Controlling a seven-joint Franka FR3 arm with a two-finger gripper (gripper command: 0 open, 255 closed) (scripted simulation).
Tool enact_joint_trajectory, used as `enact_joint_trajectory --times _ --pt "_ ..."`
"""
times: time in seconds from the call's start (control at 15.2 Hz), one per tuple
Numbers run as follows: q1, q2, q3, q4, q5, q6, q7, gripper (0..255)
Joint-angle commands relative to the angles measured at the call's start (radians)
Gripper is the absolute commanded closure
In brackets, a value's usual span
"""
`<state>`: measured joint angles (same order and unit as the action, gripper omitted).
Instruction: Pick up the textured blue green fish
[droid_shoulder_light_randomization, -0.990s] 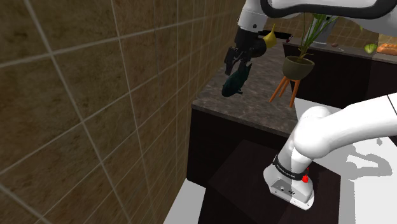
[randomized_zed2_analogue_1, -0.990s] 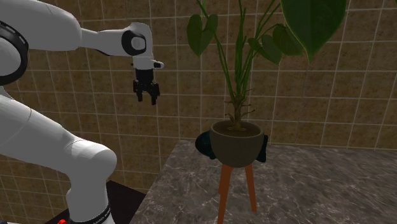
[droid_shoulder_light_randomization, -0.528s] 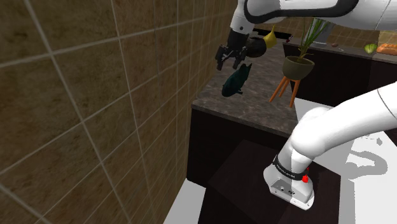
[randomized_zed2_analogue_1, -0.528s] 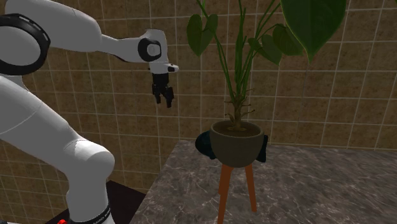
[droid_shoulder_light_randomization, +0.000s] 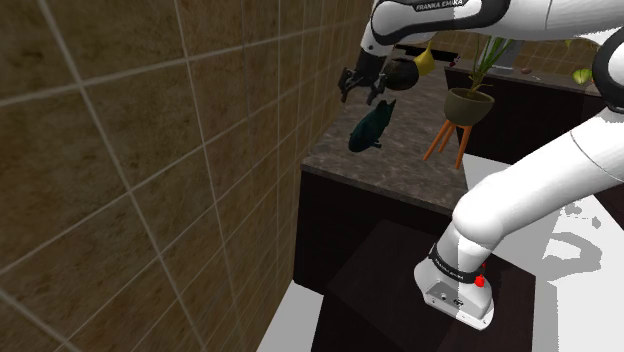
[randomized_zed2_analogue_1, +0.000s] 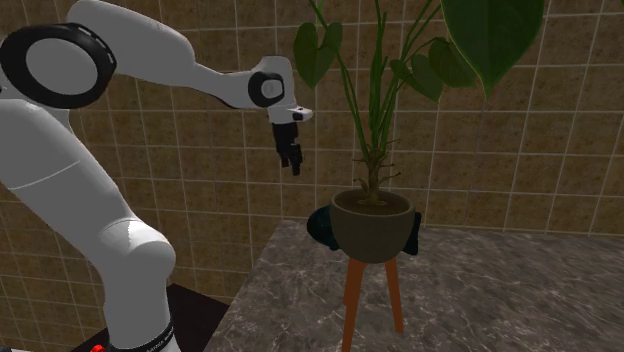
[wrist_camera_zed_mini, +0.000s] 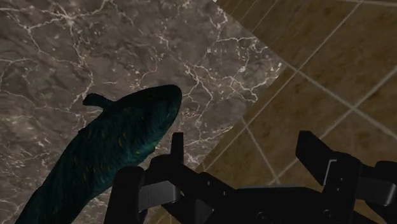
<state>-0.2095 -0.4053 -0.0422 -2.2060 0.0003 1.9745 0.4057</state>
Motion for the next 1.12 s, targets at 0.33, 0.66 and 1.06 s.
enact_joint_trajectory --times 0.33,0.66,1.06 --pt "-0.090 0.130 -0.045 0.068 -0.035 0.103 0.143 0" --pt "-0.151 0.211 -0.085 0.115 -0.056 0.162 0.240 0" --pt "-0.219 0.292 -0.139 0.164 -0.074 0.223 0.356 0"
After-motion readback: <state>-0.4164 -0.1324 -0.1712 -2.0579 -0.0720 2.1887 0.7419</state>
